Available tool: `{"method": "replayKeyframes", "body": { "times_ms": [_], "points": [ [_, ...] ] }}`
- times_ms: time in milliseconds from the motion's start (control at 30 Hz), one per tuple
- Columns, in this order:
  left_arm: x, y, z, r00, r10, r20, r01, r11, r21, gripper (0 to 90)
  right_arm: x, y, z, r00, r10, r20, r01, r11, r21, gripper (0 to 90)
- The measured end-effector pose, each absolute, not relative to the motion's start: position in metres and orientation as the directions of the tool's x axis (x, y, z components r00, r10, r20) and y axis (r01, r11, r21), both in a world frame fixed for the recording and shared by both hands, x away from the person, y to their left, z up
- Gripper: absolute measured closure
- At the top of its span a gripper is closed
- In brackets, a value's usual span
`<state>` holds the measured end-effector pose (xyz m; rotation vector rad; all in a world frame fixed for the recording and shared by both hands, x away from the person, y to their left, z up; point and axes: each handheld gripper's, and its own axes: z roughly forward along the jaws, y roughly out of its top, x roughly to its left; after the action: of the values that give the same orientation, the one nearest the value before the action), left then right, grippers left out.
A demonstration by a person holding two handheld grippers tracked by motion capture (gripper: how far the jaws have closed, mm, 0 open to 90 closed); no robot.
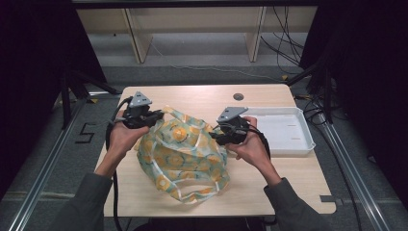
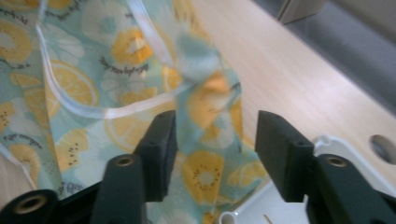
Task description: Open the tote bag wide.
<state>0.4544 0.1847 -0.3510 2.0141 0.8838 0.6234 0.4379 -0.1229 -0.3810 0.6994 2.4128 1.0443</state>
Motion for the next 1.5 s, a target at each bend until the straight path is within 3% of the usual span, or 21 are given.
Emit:
{"method": "replayKeyframes", "body": {
  "times_ms": [167,233,300,500,667,700,767,800,833,867,900,1000,1033,1067,1200,1300,1400,1500],
  "points": [
    [0.47,0.178,-0.351,0.62,0.781,0.073,0.391,-0.389,0.834,88.4,0.411,-0.123,-0.371,-0.829,0.536,-0.16,0.228,0.585,0.778,44.9],
    [0.475,0.176,-0.35,0.612,0.787,0.075,0.4,-0.389,0.83,88.4,0.394,-0.113,-0.378,-0.873,0.458,-0.165,0.181,0.62,0.764,44.0],
    [0.476,0.175,-0.349,0.613,0.786,0.078,0.398,-0.393,0.829,88.4,0.389,-0.103,-0.389,-0.881,0.441,-0.169,0.181,0.646,0.741,40.6],
    [0.478,0.175,-0.346,0.621,0.782,0.049,0.417,-0.383,0.824,88.1,0.394,-0.074,-0.424,-0.88,0.429,-0.201,0.193,0.713,0.674,32.2],
    [0.479,0.175,-0.345,0.624,0.78,0.049,0.411,-0.382,0.828,88.1,0.394,-0.06,-0.438,-0.86,0.438,-0.262,0.191,0.752,0.631,32.4],
    [0.478,0.175,-0.344,0.626,0.779,0.045,0.416,-0.382,0.825,88.0,0.398,-0.057,-0.443,-0.842,0.455,-0.289,0.209,0.769,0.604,43.8],
    [0.478,0.177,-0.344,0.628,0.778,0.037,0.416,-0.376,0.828,88.0,0.405,-0.057,-0.447,-0.836,0.414,-0.359,0.154,0.807,0.57,60.4],
    [0.478,0.178,-0.344,0.627,0.779,0.03,0.42,-0.37,0.829,88.0,0.408,-0.057,-0.448,-0.832,0.39,-0.394,0.126,0.825,0.55,73.0],
    [0.478,0.179,-0.345,0.621,0.783,0.034,0.418,-0.368,0.83,88.0,0.408,-0.058,-0.449,-0.826,0.419,-0.378,0.159,0.816,0.556,82.9],
    [0.478,0.179,-0.345,0.621,0.783,0.034,0.418,-0.368,0.83,87.9,0.408,-0.058,-0.449,-0.826,0.419,-0.378,0.159,0.816,0.556,82.9],
    [0.48,0.182,-0.346,0.624,0.781,0.041,0.42,-0.379,0.825,87.8,0.415,-0.062,-0.446,-0.84,0.385,-0.383,0.123,0.821,0.557,90.0],
    [0.481,0.187,-0.351,0.623,0.781,0.049,0.435,-0.398,0.808,86.5,0.416,-0.069,-0.436,-0.823,0.456,-0.338,0.187,0.78,0.597,90.0],
    [0.481,0.189,-0.354,0.626,0.778,0.05,0.441,-0.407,0.8,85.3,0.423,-0.072,-0.43,-0.837,0.404,-0.368,0.113,0.787,0.606,90.0],
    [0.48,0.192,-0.356,0.628,0.777,0.048,0.453,-0.415,0.789,83.1,0.42,-0.074,-0.426,-0.833,0.457,-0.312,0.177,0.754,0.633,90.0],
    [0.479,0.198,-0.365,0.631,0.776,0.025,0.52,-0.446,0.729,53.6,0.431,-0.08,-0.406,-0.836,0.46,-0.299,0.14,0.706,0.694,90.0],
    [0.46,0.205,-0.36,0.614,0.789,0.022,0.536,-0.438,0.722,38.3,0.441,-0.082,-0.394,-0.837,0.468,-0.284,0.133,0.678,0.723,90.0],
    [0.434,0.209,-0.345,0.622,0.782,0.044,0.482,-0.426,0.766,30.9,0.45,-0.082,-0.387,-0.836,0.476,-0.274,0.134,0.662,0.738,90.0],
    [0.404,0.204,-0.335,0.644,0.76,0.087,0.406,-0.436,0.804,31.3,0.458,-0.081,-0.382,-0.834,0.488,-0.258,0.144,0.644,0.751,90.0]
  ]
}}
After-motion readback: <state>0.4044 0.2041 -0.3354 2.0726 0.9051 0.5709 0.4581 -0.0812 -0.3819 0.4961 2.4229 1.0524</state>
